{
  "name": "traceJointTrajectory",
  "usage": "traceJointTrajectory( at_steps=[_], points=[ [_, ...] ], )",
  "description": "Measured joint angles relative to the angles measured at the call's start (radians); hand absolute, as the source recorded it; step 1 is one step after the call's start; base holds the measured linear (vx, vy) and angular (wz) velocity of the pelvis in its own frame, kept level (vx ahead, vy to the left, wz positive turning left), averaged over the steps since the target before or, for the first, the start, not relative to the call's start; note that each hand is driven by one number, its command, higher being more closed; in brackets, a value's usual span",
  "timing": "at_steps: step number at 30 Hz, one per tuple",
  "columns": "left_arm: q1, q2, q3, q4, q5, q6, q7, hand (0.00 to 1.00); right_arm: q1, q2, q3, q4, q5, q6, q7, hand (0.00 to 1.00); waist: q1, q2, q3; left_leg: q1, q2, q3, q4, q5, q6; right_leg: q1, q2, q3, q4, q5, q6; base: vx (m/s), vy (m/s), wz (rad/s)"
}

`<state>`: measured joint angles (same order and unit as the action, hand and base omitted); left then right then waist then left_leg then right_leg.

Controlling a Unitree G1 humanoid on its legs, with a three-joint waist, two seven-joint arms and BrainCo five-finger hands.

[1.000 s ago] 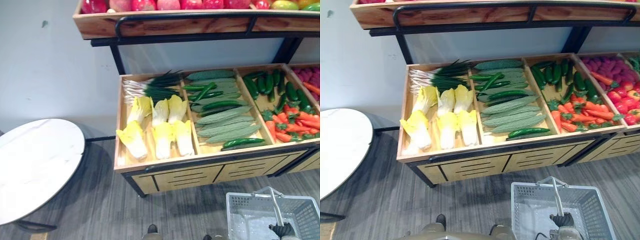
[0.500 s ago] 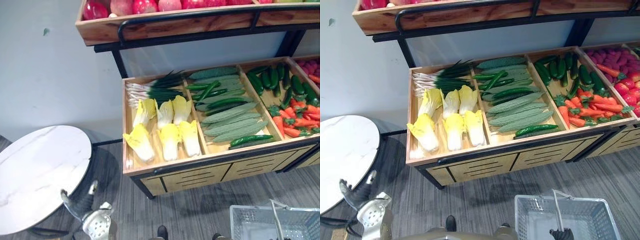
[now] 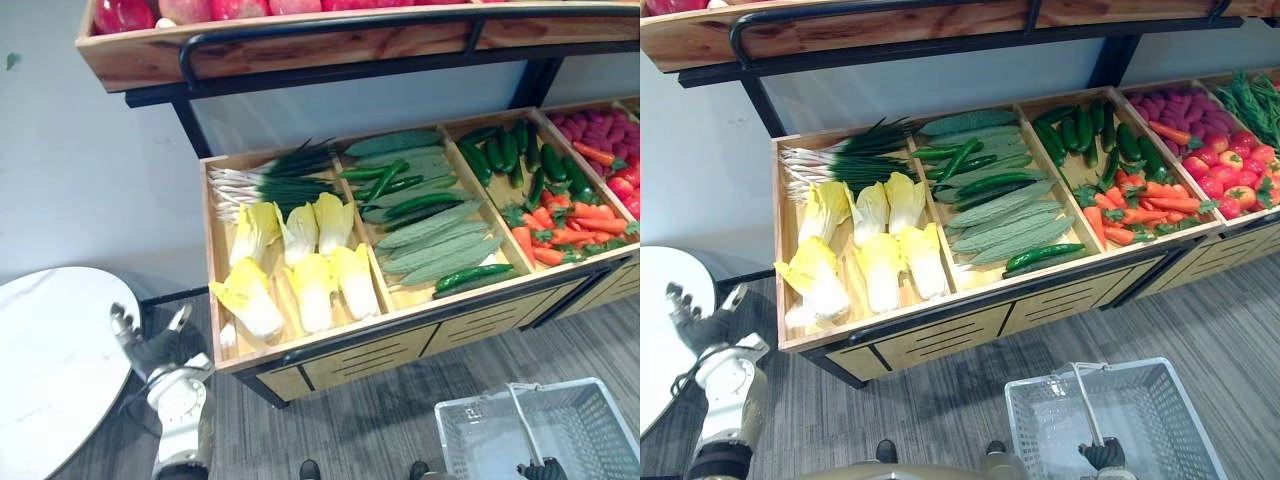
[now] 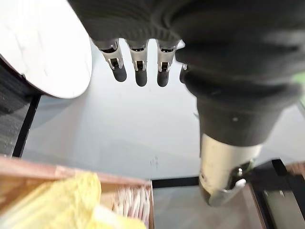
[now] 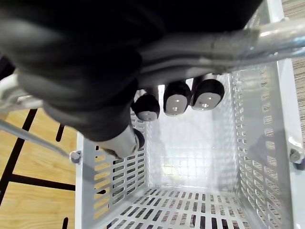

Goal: Pick vegetable in the basket

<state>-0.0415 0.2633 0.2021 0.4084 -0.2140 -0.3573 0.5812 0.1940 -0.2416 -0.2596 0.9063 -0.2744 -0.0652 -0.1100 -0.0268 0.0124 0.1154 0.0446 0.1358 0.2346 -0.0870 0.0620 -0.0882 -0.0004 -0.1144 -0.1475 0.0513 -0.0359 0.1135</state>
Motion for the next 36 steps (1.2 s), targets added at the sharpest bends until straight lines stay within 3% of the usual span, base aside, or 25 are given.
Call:
traceJointTrajectory(
  at_steps=[13,26,36],
  points=[
    [-0.042,-0.035,-0.202,0.005,-0.007,0.085,-0.017,0.0,-0.018,-0.003,0.037,0.0,0.0,-0.003,-0.013,1.0,-0.028,-0.001,0.014,0.004,0.01,0.053,-0.001,-0.007,-0.006,-0.015,0.015,0.053,-0.033,0.027,-0.001,0.02,0.004,-0.13],
    [-0.048,-0.105,-0.193,0.069,-0.047,0.094,0.205,0.0,-0.015,0.033,0.082,0.0,0.011,0.005,-0.058,1.0,-0.029,-0.017,0.029,0.007,0.015,0.049,0.002,-0.012,-0.012,-0.014,0.019,0.05,-0.032,0.026,-0.003,0.01,-0.002,-0.01],
    [-0.051,-0.113,-0.187,0.016,-0.01,0.096,0.223,0.0,-0.015,0.036,0.103,0.0,0.018,0.012,-0.063,1.0,-0.03,-0.019,0.031,-0.006,0.014,0.033,0.007,-0.011,-0.011,-0.017,0.017,0.038,-0.032,0.026,-0.003,0.01,0.001,0.04]
  ],
)
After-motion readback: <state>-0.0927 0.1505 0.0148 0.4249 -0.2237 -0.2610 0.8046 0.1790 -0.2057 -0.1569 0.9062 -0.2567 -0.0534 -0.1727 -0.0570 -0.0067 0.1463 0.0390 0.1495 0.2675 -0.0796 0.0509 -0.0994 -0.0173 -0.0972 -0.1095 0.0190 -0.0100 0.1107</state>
